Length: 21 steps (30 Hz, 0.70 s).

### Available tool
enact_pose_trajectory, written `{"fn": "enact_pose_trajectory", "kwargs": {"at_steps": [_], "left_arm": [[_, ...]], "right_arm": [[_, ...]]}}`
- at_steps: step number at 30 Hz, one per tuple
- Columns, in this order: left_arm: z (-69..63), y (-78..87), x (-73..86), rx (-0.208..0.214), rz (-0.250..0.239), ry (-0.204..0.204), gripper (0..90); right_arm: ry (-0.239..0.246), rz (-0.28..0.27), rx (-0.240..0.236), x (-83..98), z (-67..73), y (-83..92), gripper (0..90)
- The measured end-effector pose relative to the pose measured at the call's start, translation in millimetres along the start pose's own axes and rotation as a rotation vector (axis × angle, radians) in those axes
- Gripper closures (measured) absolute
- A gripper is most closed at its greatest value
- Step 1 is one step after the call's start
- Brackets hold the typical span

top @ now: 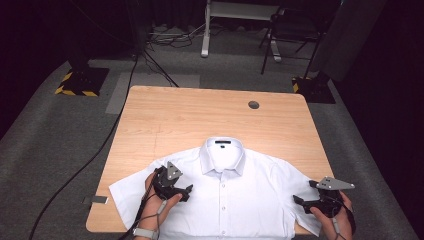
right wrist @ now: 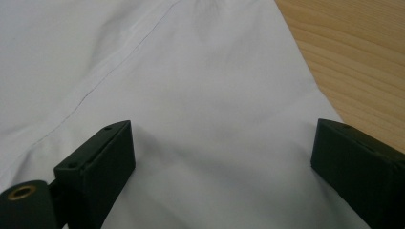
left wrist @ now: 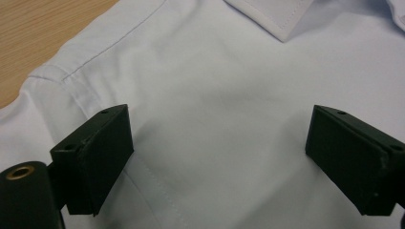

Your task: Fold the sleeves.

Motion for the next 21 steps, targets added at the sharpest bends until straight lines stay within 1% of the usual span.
{"fn": "enact_pose_trajectory", "kwargs": {"at_steps": [1,2,3,5,6,7,8,9,10,12,14,15,16,17,21], "left_arm": [[0.2,1.1,-0.4,-0.014,0.001,0.015,7.9],[0.2,1.1,-0.4,-0.014,0.001,0.015,6.8],[0.9,2.7,-1.3,-0.024,-0.005,0.018,6.8],[3.4,9.9,-6.7,-0.056,-0.057,0.031,6.8],[4.4,12.6,-8.3,-0.066,-0.070,0.033,6.8],[4.4,12.6,-8.3,-0.066,-0.070,0.033,6.7],[5.0,15.4,-9.8,-0.075,-0.080,0.034,6.7],[5.9,20.5,-13.0,-0.085,-0.099,0.032,6.7],[5.9,20.5,-13.0,-0.085,-0.099,0.032,6.7],[7.0,25.6,-15.7,-0.096,-0.118,0.039,6.8],[8.6,28.9,-17.1,-0.103,-0.130,0.054,6.8],[8.6,28.9,-17.1,-0.103,-0.130,0.054,6.8],[10.3,31.0,-18.0,-0.112,-0.133,0.052,6.9],[10.0,31.6,-18.7,-0.111,-0.137,0.057,6.9],[9.5,33.1,-19.3,-0.107,-0.138,0.049,7.0]], "right_arm": [[0.000,0.000,0.000,0.0,0.0,0.0,7.8],[0.000,0.000,0.000,0.0,0.0,0.0,7.8],[0.000,0.000,0.000,0.0,0.0,0.0,7.8],[0.000,0.000,0.000,0.0,0.0,0.0,7.8],[0.000,0.000,0.000,0.0,0.0,0.0,7.8],[0.000,0.000,0.000,0.0,0.0,0.0,7.8],[0.000,0.000,0.000,0.0,0.0,0.0,7.8],[0.000,0.000,0.000,0.0,0.0,0.0,7.8],[0.000,0.000,0.000,0.0,0.0,0.0,7.8],[0.000,0.000,0.000,0.0,0.0,0.0,7.8],[0.000,0.000,0.000,0.0,0.0,0.0,7.8],[0.000,0.000,0.000,0.0,0.0,0.0,7.8],[0.000,0.000,0.000,0.0,0.0,0.0,7.8],[0.000,0.000,0.000,0.0,0.0,0.0,7.7],[0.000,0.000,0.000,0.0,0.0,0.0,7.8]]}}
Point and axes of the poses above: each handheld gripper's, and its own axes: y roughly backward along the jaws, x roughly out of its underside, z roughly to its left, the point moved 9 cm from there along -y, roughly forward along the jaws, and after that the axes turned 5 degrees about -y, right-handed, at the moved point
